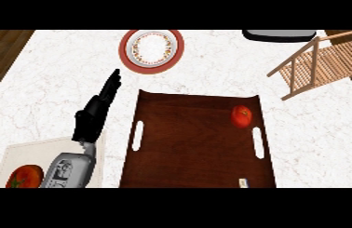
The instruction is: Pick the can from the tray and place it in the tiered shelf
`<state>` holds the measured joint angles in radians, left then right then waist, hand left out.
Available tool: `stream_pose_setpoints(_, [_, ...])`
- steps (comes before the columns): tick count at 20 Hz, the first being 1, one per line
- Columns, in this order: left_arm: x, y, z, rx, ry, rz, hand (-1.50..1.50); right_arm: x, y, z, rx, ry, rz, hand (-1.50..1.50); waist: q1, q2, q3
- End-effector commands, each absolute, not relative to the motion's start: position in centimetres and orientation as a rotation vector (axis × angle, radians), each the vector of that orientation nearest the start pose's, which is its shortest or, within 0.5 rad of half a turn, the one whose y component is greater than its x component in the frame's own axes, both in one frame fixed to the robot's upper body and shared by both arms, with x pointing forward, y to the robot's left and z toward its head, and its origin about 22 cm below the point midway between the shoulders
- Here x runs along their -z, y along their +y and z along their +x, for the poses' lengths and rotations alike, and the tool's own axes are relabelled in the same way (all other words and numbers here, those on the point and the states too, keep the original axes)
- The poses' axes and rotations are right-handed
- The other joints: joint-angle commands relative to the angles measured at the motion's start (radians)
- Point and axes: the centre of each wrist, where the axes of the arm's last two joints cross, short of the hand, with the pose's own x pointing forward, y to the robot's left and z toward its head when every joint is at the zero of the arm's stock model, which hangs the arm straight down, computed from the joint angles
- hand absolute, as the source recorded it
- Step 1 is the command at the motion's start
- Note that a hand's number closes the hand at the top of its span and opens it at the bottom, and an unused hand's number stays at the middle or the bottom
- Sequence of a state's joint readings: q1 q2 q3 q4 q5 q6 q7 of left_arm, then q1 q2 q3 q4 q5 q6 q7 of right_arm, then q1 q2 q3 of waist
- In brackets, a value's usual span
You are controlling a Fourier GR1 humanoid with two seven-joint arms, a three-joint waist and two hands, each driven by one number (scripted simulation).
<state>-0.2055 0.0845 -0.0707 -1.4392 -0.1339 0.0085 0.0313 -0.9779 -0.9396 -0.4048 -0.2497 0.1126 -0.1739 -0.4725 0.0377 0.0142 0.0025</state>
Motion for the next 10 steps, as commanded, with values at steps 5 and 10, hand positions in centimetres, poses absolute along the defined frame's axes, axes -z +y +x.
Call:
stream_pose_setpoints(5, [-2.2,20.9,29.2,0.279,-1.597,0.069,0.0,-22.4,-53.2,34.6,0.199,-1.847,-0.854,-1.5,-0.002,0.0,0.0])
stream_pose_setpoints(10, [-0.6,20.9,27.9,0.271,-1.592,0.082,0.0,-25.2,-54.3,33.5,0.225,-1.885,-0.768,-1.5,-0.005,-0.003,0.0])
